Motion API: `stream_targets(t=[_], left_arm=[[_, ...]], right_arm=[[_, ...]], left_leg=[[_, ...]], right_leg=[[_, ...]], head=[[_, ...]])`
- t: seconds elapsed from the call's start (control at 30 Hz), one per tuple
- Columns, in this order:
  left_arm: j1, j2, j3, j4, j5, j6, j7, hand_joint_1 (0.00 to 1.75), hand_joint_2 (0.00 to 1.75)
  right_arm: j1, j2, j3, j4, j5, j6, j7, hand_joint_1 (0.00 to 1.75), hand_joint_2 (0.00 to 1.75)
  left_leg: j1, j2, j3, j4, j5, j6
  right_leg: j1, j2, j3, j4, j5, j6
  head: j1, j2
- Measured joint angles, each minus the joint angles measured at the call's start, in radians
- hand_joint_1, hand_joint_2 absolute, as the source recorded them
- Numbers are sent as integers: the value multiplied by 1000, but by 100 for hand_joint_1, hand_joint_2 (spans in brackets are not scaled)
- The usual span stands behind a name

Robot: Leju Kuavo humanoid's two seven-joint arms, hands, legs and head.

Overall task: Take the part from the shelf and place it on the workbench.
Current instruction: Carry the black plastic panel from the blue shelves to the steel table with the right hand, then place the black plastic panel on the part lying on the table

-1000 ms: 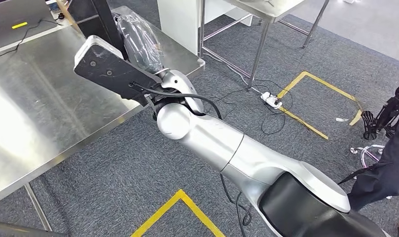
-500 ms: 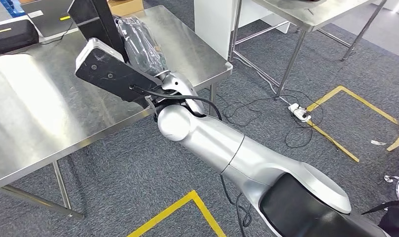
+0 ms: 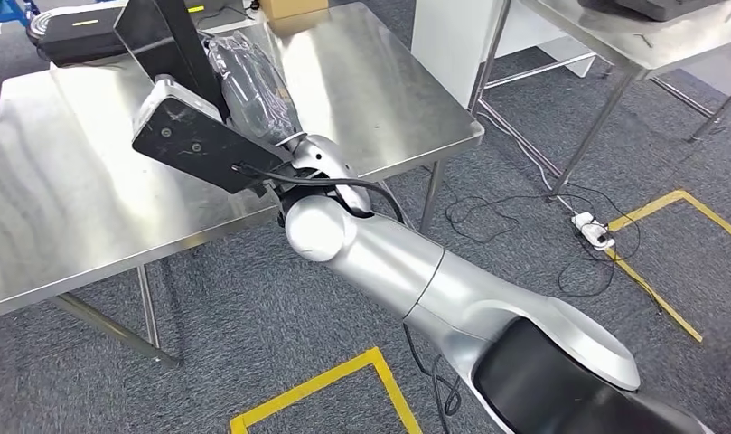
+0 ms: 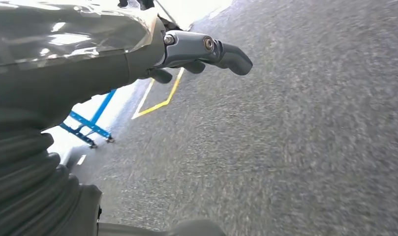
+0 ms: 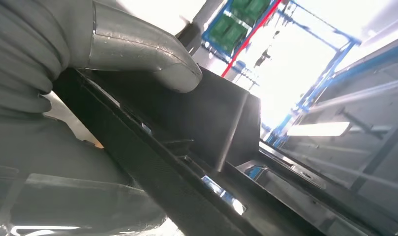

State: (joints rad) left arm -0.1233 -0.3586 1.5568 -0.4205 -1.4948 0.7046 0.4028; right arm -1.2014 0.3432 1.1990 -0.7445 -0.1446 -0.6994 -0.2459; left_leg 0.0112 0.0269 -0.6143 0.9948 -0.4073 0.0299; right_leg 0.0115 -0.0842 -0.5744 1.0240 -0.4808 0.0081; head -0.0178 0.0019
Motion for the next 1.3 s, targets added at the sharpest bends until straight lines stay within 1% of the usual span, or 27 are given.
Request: stream_targets(t=[0.03, 0.1, 0.13, 0.17, 0.2, 0.23, 0.3, 0.37, 0.43, 0.47, 0.53, 0.6, 0.63, 0.67, 0.7, 0.73, 0.77, 0.83, 0.87, 0.9, 0.97, 1.03, 1.1, 1.17, 1.2, 1.23, 1.3], left_arm=[[0, 0, 0, -1, -3, 0, 2, 0, 175], [0, -1, 0, -1, -7, 0, 5, 0, 175], [0, -1, 0, -2, -7, 0, 5, 0, 175], [0, -1, 0, -2, -7, 0, 6, 0, 175], [1, -1, 0, -2, -7, 0, 7, 0, 175], [1, -1, 0, -2, -8, 0, 7, 0, 175], [1, -2, 0, -2, -11, 0, 8, 0, 175], [2, -2, 0, -2, -17, 0, 13, 0, 175], [4, -2, 0, -2, -23, 0, 19, 0, 175], [5, -3, 0, -3, -26, 0, 22, 0, 175], [6, -3, -1, -4, -32, 0, 31, 0, 175], [5, -3, -4, -4, -40, 0, 41, 0, 175], [6, -3, -6, -4, -42, 0, 45, 0, 175], [6, -3, -8, -4, -44, 0, 49, 0, 175], [7, -3, -10, -4, -45, 0, 53, 0, 175], [8, -3, -12, -4, -46, 0, 58, 0, 175], [8, -2, -16, -4, -46, 0, 64, 0, 175], [8, -2, -32, -4, -47, 0, 81, 0, 175], [8, -2, -41, -4, -48, 0, 91, 0, 175], [9, -2, -52, -4, -48, 0, 102, 0, 175], [13, -3, -75, -4, -48, 0, 122, 0, 175], [19, -4, -99, -4, -47, 0, 137, 0, 175], [21, -6, -122, -4, -44, 0, 143, 0, 175], [23, -7, -138, -4, -41, 0, 144, 0, 175], [24, -7, -144, -4, -40, 0, 145, 0, 175], [25, -7, -149, -4, -39, 0, 146, 0, 175], [26, -7, -159, -4, -39, 0, 148, 0, 175]], right_arm=[[0, -1, 0, -1, 1, 0, -1, 175, 175], [8, -4, 1, 0, 2, 0, -4, 175, 175], [13, -4, 2, 1, 2, 0, -5, 175, 175], [19, -5, 4, 1, 2, 0, -5, 175, 175], [22, -4, 5, 2, 2, 0, -5, 175, 175], [23, -3, 6, 2, 4, 0, -7, 175, 175], [23, -2, 6, 2, 10, 0, -13, 175, 175], [23, -2, 5, 2, 22, 0, -17, 175, 175], [23, 0, 3, 2, 38, 0, -16, 175, 175], [23, 0, 2, 2, 47, 0, -15, 175, 175], [23, 1, -4, 1, 66, 0, -12, 175, 175], [25, 0, -10, 0, 80, 0, -9, 175, 175], [28, 0, -12, 0, 84, 0, -9, 175, 175], [31, 0, -13, 1, 88, 0, -8, 175, 175], [33, 0, -14, 1, 93, 0, -8, 175, 175], [35, 0, -15, 1, 100, 0, -8, 175, 175], [35, 0, -18, 1, 108, 0, -9, 175, 175], [35, 0, -28, 1, 126, 0, -9, 175, 175], [35, 0, -33, 1, 134, 0, -9, 175, 175], [35, 0, -36, 1, 139, 0, -9, 175, 175], [36, 0, -43, 1, 154, 0, -12, 175, 175], [40, -1, -61, 1, 175, 0, -20, 175, 175], [53, -4, -84, 1, 187, 0, -26, 175, 175], [70, -6, -98, 2, 187, 0, -26, 175, 175], [78, -7, -101, 2, 187, 0, -26, 175, 175], [82, -7, -105, 2, 187, 0, -26, 175, 175], [85, -5, -110, 2, 184, 0, -24, 175, 175]], left_leg=[[3, -10, 3, -3, 3, 5], [5, -32, 2, -3, 4, 10], [5, -46, 2, -3, 4, 10], [5, -60, 2, -3, 5, 10], [6, -73, 2, -2, 5, 10], [6, -86, 3, -2, 5, 9], [5, -109, 2, 0, 5, 4], [5, -126, -3, 2, 6, -6], [7, -137, -9, 1, 9, -19], [8, -132, -12, 5, 6, -24], [6, -94, -37, 58, -29, -33], [6, -49, -95, 185, -94, -40], [7, -39, -126, 248, -119, -42], [8, -35, -144, 285, -129, -43], [8, -32, -143, 285, -120, -42], [8, -27, -121, 245, -95, -39], [7, -13, -82, 176, -63, -35], [-1, 25, -14, 51, -22, -25], [-6, 36, 1, 19, -16, -20], [-10, 34, 3, 11, -17, -15], [-8, 15, 2, 7, -11, -4], [-2, 1, 5, 1, -4, 7], [0, -14, 4, 0, -1, 13], [0, -29, 3, 0, -1, 14], [0, -36, 4, 0, -1, 14], [-1, -42, 4, 0, -1, 14], [-1, -51, 5, 1, -1, 13]], right_leg=[[-3, 24, -19, 44, -22, 0], [-8, 68, -86, 188, -77, -2], [-10, 75, -119, 250, -96, -1], [-11, 78, -137, 280, -100, 4], [-13, 80, -132, 263, -86, 10], [-15, 84, -107, 204, -58, 18], [-21, 116, -35, 52, 4, 28], [-21, 136, 0, -20, 32, 22], [-17, 124, -1, -22, 37, 11], [-18, 117, 0, -24, 39, 5], [-23, 98, 1, -28, 42, -8], [-21, 79, 1, -29, 42, -15], [-19, 68, 1, -29, 41, -16], [-18, 57, 0, -29, 40, -16], [-17, 47, 0, -29, 40, -17], [-16, 37, 1, -29, 39, -17], [-15, 28, 2, -28, 39, -17], [-7, 11, 3, -28, 36, -14], [-3, 4, 3, -27, 34, -11], [0, -4, 3, -28, 33, -8], [-2, -12, 3, -27, 30, 0], [-6, 23, -18, 18, 3, 6], [-10, 67, -77, 146, -53, 4], [-12, 78, -139, 268, -92, 6], [-12, 79, -147, 280, -90, 11], [-12, 79, -135, 249, -72, 17], [-12, 83, -66, 100, -11, 26]], head=[[1, 0], [4, 0], [5, 0], [5, 0], [5, 0], [5, 0], [5, 0], [4, 0], [4, 0], [4, 0], [-1, 0], [-6, 0], [-7, 0], [-7, 0], [-7, 0], [-7, 0], [-7, 0], [-6, 0], [-4, 0], [-3, 0], [-1, 0], [0, 0], [2, 0], [3, 0], [4, 0], [4, 0], [5, 0]])
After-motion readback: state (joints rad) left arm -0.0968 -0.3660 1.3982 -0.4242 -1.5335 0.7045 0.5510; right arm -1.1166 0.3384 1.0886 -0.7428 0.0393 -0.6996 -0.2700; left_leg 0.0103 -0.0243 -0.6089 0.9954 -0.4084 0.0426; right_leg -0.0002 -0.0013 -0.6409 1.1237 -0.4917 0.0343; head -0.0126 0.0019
